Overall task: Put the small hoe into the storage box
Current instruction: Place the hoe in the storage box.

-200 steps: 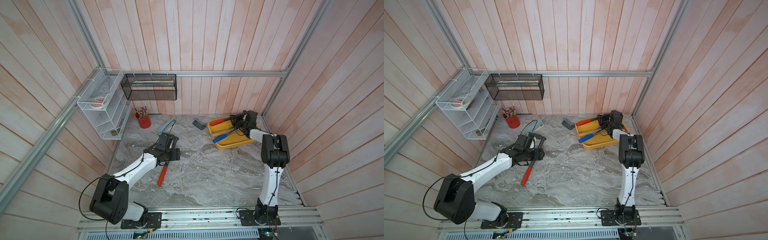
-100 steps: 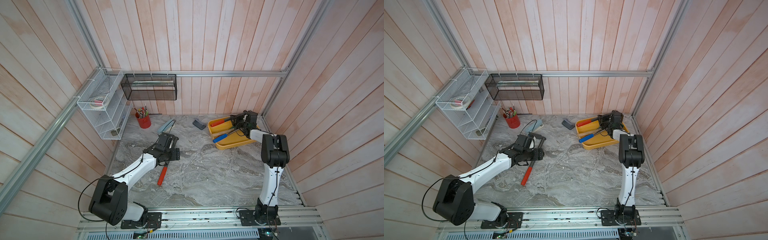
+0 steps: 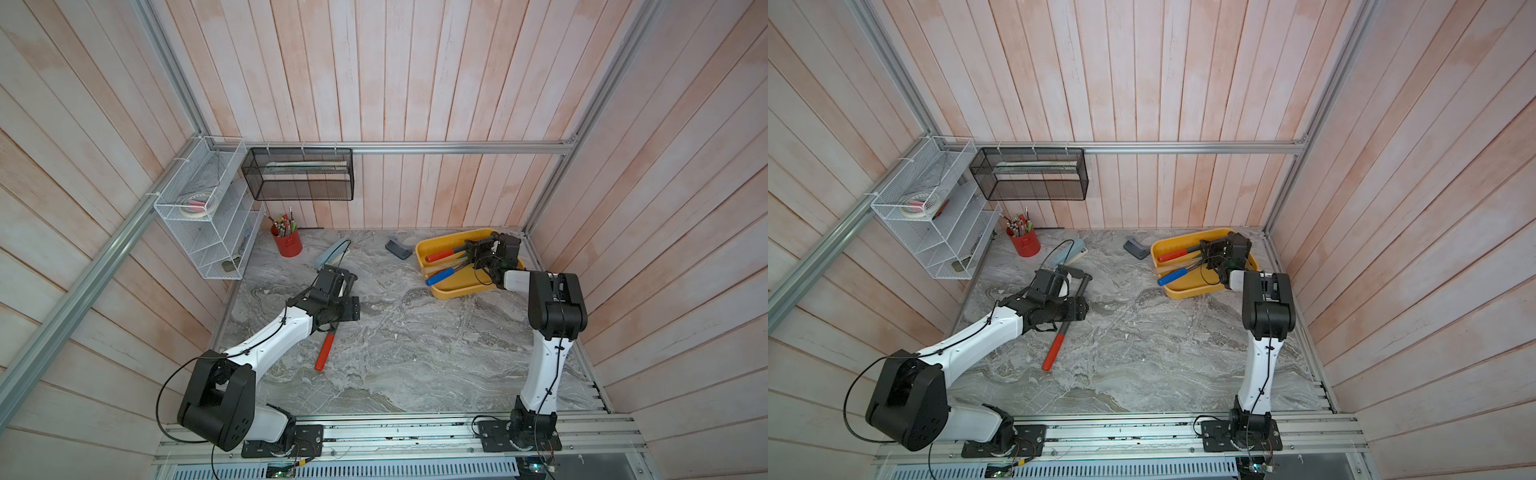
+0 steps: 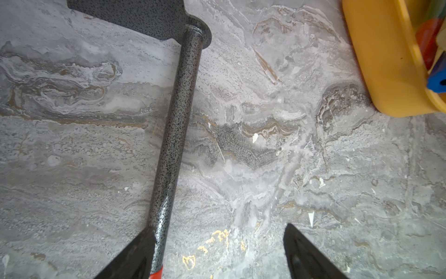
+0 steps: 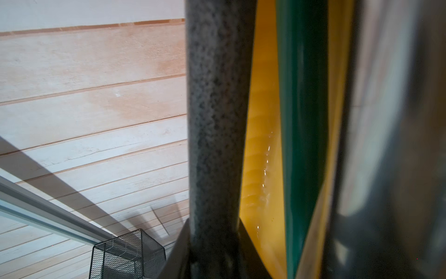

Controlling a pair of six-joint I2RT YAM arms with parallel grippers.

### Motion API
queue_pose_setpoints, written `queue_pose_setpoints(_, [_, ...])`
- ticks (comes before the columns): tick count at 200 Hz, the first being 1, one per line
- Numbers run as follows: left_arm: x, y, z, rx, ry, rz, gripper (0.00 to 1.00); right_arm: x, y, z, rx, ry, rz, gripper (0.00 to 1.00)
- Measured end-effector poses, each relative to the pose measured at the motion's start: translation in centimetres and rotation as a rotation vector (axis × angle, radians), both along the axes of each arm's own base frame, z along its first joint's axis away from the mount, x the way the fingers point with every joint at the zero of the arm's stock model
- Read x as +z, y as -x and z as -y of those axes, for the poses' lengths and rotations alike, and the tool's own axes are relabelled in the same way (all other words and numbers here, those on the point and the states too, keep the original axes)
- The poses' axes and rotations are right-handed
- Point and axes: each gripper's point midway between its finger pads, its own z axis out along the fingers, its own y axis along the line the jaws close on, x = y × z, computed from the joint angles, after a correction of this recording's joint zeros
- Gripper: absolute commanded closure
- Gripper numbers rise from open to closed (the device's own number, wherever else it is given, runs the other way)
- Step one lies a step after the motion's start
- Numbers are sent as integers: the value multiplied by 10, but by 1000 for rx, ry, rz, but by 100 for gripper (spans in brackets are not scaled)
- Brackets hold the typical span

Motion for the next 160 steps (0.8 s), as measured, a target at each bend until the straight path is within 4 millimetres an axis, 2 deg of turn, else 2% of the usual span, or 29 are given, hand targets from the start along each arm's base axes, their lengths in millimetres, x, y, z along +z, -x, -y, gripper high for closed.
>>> queue_pose_setpoints(38, [0, 0, 0, 0, 0, 0, 15, 1, 0, 0, -3, -9, 1, 78])
queue_pose_setpoints(69, [0, 0, 0, 0, 0, 0, 15, 1, 0, 0, -3, -8, 2, 70])
queue_pose_setpoints(160, [-3, 3, -2, -7, -12, -14, 14, 3, 1, 0, 5, 15, 6, 62])
